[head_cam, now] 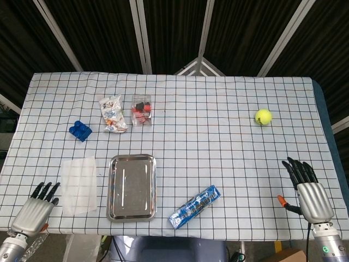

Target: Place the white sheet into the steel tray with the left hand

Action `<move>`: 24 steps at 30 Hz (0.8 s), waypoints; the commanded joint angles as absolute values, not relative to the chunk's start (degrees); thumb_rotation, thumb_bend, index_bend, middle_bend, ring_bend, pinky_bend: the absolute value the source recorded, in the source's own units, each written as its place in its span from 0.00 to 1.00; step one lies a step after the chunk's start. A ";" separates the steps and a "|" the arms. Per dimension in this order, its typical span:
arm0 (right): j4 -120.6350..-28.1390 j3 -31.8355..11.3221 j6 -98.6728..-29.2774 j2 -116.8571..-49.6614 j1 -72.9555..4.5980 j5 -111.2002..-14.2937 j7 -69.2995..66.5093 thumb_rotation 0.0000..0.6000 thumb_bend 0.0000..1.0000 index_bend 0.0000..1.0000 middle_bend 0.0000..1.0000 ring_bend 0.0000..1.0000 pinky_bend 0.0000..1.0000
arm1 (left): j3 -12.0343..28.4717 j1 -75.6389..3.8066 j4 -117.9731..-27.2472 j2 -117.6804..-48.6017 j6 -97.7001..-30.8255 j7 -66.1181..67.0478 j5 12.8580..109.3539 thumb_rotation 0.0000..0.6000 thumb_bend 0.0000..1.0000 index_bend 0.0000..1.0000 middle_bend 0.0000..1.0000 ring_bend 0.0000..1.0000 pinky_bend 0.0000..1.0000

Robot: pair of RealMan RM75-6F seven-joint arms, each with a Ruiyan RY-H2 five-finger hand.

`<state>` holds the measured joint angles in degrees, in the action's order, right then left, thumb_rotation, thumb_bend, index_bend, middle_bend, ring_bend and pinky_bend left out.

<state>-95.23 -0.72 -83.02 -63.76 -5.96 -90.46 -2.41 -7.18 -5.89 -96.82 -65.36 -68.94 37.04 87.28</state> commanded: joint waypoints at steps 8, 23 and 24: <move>-95.33 -0.76 -82.96 -63.62 -5.95 -90.35 -2.93 1.00 0.31 0.00 0.00 0.00 0.00 | -5.86 -8.33 -95.96 -68.95 -65.76 40.65 84.42 1.00 0.20 0.41 0.00 0.00 0.00; -95.33 -0.86 -83.14 -63.61 -5.82 -90.18 -3.16 1.00 0.31 0.00 0.00 0.00 0.00 | -5.60 -10.49 -94.36 -72.62 -63.49 42.39 82.20 1.00 0.40 0.51 0.00 0.00 0.00; -95.33 -0.84 -83.14 -63.61 -5.81 -90.20 -3.13 1.00 0.31 0.00 0.00 0.00 0.00 | -5.64 -10.51 -94.28 -72.67 -63.53 42.13 82.20 1.00 0.43 0.52 0.00 0.00 0.00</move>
<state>-95.32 -0.84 -83.13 -63.62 -5.82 -90.20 -3.13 -5.60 -10.47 -94.36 -72.61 -63.49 42.25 82.21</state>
